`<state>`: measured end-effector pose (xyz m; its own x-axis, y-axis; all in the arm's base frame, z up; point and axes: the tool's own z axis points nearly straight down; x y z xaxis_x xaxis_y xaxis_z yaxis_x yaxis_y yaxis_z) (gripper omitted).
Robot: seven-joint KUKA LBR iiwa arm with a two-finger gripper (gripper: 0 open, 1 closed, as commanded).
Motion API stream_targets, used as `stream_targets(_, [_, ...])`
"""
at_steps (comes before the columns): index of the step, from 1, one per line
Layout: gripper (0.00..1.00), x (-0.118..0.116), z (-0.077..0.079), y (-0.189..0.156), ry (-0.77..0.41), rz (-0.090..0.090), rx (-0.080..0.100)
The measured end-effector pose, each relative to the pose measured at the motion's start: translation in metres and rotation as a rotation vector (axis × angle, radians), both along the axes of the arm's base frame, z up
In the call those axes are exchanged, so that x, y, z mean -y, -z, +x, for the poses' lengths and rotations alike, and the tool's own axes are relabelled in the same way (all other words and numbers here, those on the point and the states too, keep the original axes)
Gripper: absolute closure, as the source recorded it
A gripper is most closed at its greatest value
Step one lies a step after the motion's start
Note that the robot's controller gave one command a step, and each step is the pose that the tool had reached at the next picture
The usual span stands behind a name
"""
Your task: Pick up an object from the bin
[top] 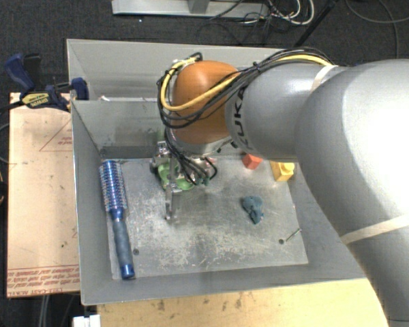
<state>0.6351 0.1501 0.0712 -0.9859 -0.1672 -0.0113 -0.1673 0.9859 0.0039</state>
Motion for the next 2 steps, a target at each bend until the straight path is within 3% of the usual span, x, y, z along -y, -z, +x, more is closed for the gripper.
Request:
stream_targets(1, [0.0, 0.089, 0.024, -0.005, -0.002, -0.001, 0.004])
stream_targets(2, [0.0, 0.116, 0.023, -0.005, 0.039, 0.004, 0.002])
